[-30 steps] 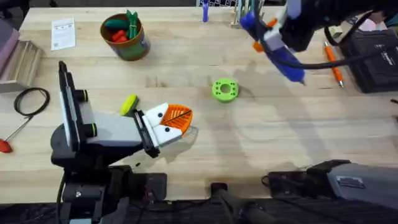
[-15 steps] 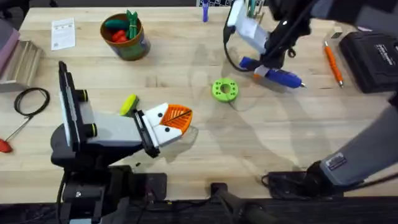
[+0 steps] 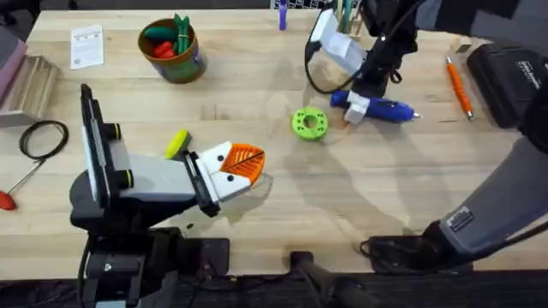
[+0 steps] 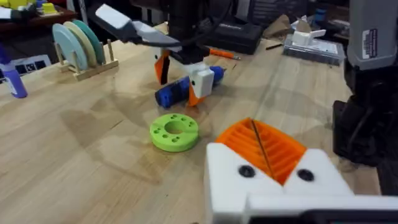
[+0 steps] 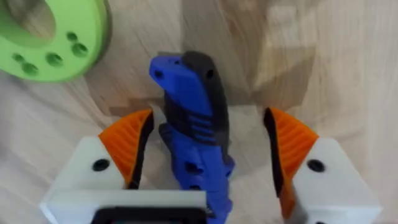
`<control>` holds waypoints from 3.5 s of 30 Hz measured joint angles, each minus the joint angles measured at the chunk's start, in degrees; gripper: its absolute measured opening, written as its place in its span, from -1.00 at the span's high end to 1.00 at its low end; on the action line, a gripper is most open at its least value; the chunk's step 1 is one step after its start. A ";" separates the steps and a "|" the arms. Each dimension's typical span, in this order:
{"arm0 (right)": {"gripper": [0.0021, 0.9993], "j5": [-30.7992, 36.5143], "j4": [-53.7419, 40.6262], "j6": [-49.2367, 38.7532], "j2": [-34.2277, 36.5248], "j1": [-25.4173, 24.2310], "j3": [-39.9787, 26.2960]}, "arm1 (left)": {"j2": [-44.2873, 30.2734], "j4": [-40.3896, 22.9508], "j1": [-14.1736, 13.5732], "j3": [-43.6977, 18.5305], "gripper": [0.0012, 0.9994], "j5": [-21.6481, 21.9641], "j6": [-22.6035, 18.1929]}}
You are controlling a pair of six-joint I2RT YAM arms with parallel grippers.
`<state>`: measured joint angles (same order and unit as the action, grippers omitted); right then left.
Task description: Pick up the gripper from the table and insert it into the empty holder that is missing its gripper. Then pick up a screw, insert it into the mounting hole, and use the screwdriver to tighten it. Finally, clean up the table by picking up the vegetable and placing it into the bucket.
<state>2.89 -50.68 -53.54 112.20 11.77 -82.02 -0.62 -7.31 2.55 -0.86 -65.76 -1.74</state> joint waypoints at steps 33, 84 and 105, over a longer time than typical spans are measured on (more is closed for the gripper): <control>-0.98 -6.89 -12.92 55.43 -52.18 1.07 11.47 | -10.35 -16.23 3.88 -23.73 -0.97 28.65 -6.39; -0.98 -7.05 -8.10 62.37 -62.94 1.07 31.61 | -95.25 -51.02 6.03 -61.09 -0.97 67.04 -19.81; -0.98 -7.07 -8.19 62.37 -62.94 1.07 31.61 | -94.48 -47.55 6.08 -58.04 0.94 67.30 -21.32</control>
<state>-4.19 -58.87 8.82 49.25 12.84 -50.41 -95.10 -54.86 8.62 -58.90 1.54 -23.06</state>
